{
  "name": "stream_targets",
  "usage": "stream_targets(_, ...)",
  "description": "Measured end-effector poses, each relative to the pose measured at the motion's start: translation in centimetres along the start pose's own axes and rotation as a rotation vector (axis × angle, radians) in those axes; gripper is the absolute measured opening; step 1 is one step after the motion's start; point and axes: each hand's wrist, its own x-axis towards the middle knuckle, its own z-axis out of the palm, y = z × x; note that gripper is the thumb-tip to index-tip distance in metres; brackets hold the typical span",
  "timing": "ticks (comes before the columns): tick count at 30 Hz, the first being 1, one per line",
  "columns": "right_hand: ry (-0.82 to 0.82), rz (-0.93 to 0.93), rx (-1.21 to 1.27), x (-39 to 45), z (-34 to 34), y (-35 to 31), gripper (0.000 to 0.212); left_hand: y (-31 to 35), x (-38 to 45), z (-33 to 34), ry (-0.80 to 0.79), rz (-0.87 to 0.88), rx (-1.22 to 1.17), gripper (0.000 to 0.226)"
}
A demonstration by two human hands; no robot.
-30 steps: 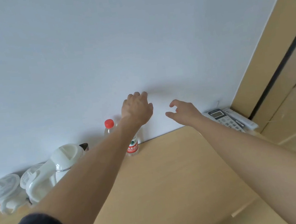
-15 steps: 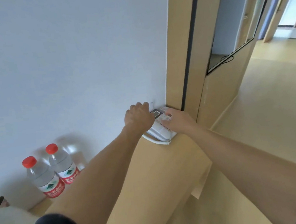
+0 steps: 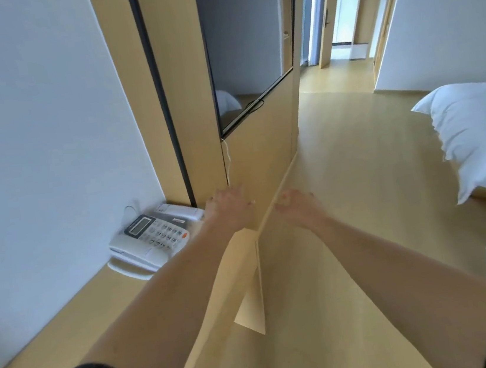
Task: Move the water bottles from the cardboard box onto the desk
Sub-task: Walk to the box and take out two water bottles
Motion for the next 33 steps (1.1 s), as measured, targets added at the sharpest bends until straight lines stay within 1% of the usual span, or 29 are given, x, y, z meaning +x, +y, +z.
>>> stream_targets(4,0.086,0.09,-0.02,-0.1,-4.3,6.9,0.05,7.1,3.0,1.3,-0.069,0.015,-0.023,0.052)
stream_targets(8,0.147,0.18,-0.017,-0.8,-7.9,12.6,0.053,13.0,5.3,2.7,-0.129,0.071,-0.029,0.056)
stream_targets(15,0.234,0.309,-0.012,-0.8,-12.6,19.8,0.052,22.6,10.3,4.9,-0.127,0.214,0.003,0.05)
stream_targets(17,0.241,0.336,-0.015,-0.3,-13.7,21.1,0.052,24.6,12.2,5.6,-0.128,0.246,0.034,0.049)
stream_targets(23,0.274,0.45,-0.011,3.4,-17.1,25.2,0.052,29.1,19.1,7.2,-0.121,0.385,0.061,0.056)
stream_targets(33,0.326,0.56,-0.037,15.7,-22.3,28.9,0.05,34.2,34.3,6.4,-0.087,0.498,0.072,0.054)
